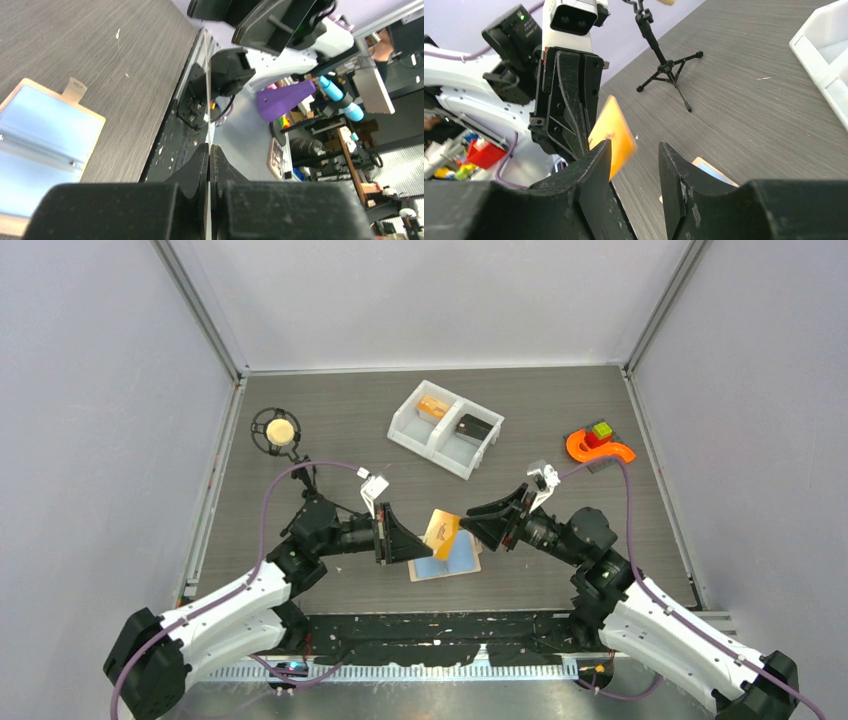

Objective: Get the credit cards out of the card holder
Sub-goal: Place the credit card in the storage box.

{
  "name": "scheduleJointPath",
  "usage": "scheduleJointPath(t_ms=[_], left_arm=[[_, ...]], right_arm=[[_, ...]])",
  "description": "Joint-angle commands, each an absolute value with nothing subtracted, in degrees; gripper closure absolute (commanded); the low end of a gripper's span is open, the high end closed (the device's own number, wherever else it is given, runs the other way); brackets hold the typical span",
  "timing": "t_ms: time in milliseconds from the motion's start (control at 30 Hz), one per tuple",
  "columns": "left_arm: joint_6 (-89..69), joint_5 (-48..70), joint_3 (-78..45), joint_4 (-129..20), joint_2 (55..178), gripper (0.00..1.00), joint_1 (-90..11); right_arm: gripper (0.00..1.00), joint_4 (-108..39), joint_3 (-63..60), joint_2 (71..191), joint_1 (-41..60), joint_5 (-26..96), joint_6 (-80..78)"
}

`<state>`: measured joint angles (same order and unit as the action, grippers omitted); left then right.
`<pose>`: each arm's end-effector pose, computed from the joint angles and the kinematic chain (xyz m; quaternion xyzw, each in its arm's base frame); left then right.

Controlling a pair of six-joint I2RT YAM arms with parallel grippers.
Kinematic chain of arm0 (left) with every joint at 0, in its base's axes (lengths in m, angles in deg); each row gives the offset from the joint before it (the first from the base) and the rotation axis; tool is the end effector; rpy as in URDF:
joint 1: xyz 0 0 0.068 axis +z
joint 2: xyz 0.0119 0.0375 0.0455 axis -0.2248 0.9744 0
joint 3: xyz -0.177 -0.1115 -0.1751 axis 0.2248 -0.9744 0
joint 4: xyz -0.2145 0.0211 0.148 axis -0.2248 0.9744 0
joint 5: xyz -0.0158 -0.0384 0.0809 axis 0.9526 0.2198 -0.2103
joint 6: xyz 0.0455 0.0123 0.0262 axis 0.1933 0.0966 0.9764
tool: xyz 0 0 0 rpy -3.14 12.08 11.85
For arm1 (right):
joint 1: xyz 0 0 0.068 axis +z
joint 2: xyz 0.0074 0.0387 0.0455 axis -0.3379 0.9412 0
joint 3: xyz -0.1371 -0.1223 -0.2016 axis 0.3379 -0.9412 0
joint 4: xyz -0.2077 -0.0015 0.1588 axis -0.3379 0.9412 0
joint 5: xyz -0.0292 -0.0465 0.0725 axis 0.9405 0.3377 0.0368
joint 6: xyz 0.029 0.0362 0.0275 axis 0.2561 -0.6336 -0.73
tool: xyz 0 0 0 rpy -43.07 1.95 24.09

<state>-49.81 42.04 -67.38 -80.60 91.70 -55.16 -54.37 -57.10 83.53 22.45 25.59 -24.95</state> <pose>0.1302 -0.1484 0.2497 0.1837 0.6859 -0.6448 0.2829 0.1115 0.1155 0.2726 -0.1775 0.6480 0.5186 0.5288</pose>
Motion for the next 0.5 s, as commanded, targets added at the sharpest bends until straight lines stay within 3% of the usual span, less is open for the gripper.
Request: scheduleJointPath(t_ms=[0,233,467], left_arm=[[-40.8,46.4,-63.3,-64.7,88.0,1.0,-54.8],[-34.5,47.8,-59.8,-50.8,84.9,1.0,-54.8],[-34.1,49.6,-60.0,-51.1,85.7,1.0,-54.8]], right_arm=[[0.54,-42.0,-48.9,85.4,20.6,15.8,-14.4],[0.53,-36.7,-39.5,96.0,19.5,2.5,-9.4],[0.53,-35.6,-35.3,104.5,19.5,-9.2,-9.1]])
